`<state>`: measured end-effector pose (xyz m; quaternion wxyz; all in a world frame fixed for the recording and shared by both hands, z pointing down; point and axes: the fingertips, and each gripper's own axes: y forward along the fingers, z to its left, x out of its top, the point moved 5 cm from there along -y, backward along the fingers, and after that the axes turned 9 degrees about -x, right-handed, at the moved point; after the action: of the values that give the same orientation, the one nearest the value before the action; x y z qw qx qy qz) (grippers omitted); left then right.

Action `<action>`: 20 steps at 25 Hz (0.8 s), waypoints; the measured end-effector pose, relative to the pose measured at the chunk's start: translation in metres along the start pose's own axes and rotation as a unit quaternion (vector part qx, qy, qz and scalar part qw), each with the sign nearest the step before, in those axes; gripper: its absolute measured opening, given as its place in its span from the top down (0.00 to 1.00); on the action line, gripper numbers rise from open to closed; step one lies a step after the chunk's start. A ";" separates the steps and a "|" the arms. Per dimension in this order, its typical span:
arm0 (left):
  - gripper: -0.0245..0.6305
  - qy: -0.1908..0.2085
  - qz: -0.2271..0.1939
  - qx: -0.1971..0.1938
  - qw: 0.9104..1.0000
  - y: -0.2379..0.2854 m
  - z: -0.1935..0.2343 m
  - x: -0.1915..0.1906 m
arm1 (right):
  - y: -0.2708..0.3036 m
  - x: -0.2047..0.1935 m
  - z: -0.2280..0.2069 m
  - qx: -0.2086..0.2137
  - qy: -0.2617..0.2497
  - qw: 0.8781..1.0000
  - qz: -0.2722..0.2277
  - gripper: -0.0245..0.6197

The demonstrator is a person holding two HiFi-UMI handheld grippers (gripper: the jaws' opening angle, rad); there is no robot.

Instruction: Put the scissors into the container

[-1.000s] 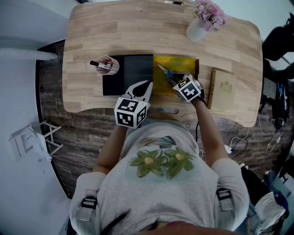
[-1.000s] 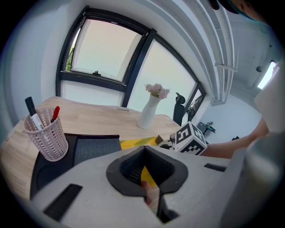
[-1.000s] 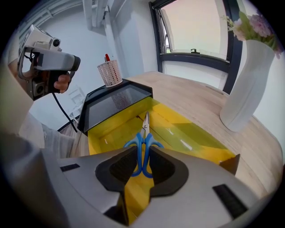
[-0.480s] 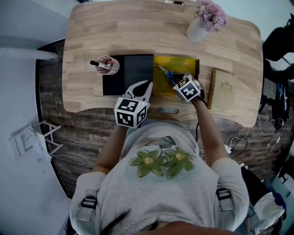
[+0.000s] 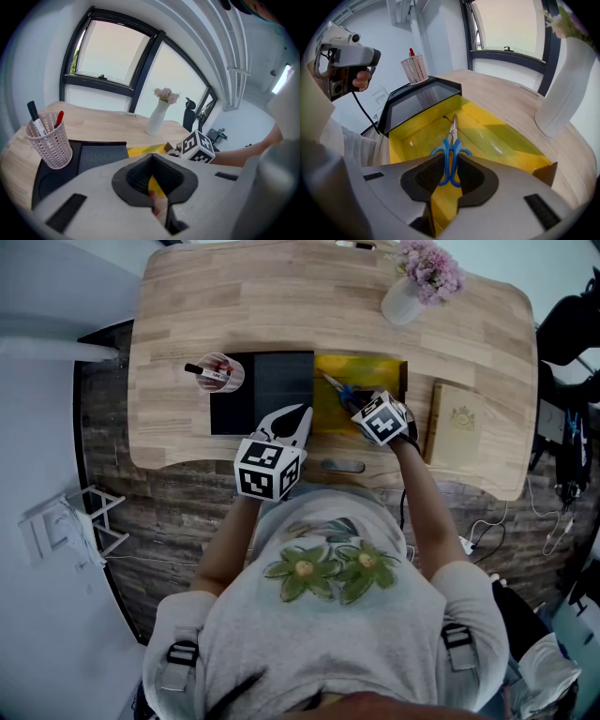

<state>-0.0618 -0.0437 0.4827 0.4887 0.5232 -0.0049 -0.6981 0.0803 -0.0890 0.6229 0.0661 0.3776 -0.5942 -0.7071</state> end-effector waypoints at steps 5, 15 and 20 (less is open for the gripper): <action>0.95 -0.001 -0.001 0.003 1.000 -0.001 0.002 0.000 | 0.001 -0.001 0.000 0.001 -0.002 1.000 0.009 0.83; 0.95 -0.003 0.000 0.002 1.000 0.000 0.002 0.000 | 0.005 -0.003 -0.001 0.001 -0.007 1.000 0.014 0.83; 0.95 -0.003 0.000 0.003 1.000 0.000 0.003 0.001 | 0.007 -0.005 0.001 0.000 -0.016 1.000 0.021 0.83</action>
<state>-0.0642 -0.0459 0.4839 0.4873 0.5222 -0.0084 -0.6998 0.0810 -0.0874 0.6311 0.0710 0.3535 -0.6030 -0.7116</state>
